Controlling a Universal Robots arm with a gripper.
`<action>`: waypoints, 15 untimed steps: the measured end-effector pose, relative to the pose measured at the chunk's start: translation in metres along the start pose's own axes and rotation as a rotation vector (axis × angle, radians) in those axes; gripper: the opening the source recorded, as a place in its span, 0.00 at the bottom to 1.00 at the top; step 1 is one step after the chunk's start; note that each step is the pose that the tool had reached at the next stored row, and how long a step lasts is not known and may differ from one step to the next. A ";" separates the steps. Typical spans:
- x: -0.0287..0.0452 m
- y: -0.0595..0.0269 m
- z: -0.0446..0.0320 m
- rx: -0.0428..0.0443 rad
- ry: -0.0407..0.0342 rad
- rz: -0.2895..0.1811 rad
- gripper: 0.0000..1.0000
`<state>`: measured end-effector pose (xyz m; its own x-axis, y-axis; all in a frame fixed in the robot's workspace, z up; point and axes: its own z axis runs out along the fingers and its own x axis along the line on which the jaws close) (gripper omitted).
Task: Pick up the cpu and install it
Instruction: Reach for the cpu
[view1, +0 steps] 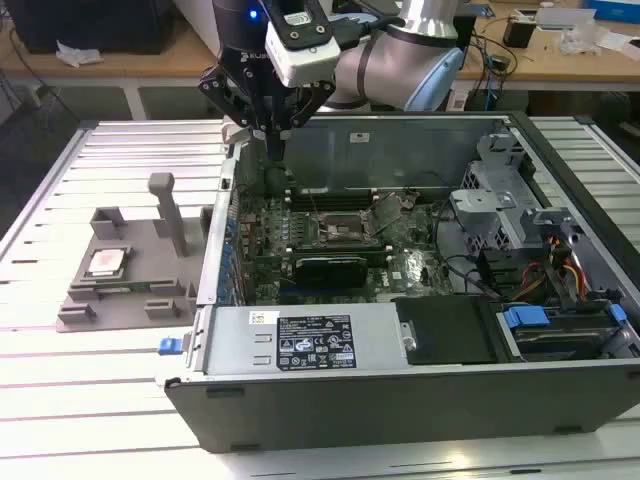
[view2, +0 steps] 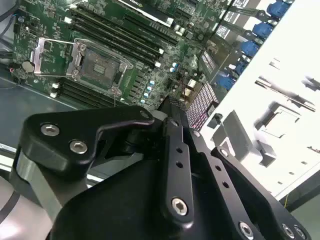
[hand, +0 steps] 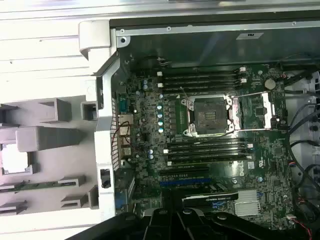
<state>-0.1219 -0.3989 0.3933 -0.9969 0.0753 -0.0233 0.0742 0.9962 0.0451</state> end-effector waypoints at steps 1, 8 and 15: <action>0.0035 -0.0003 -0.0002 0.0001 0.0001 0.000 0.11; 0.0248 -0.0018 -0.0007 0.0005 0.0000 0.000 0.11; 0.0397 -0.0029 -0.0011 0.0004 -0.0001 0.000 0.11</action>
<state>-0.1617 -0.3988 0.3933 -0.9969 0.0753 -0.0234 0.0742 0.9962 0.0447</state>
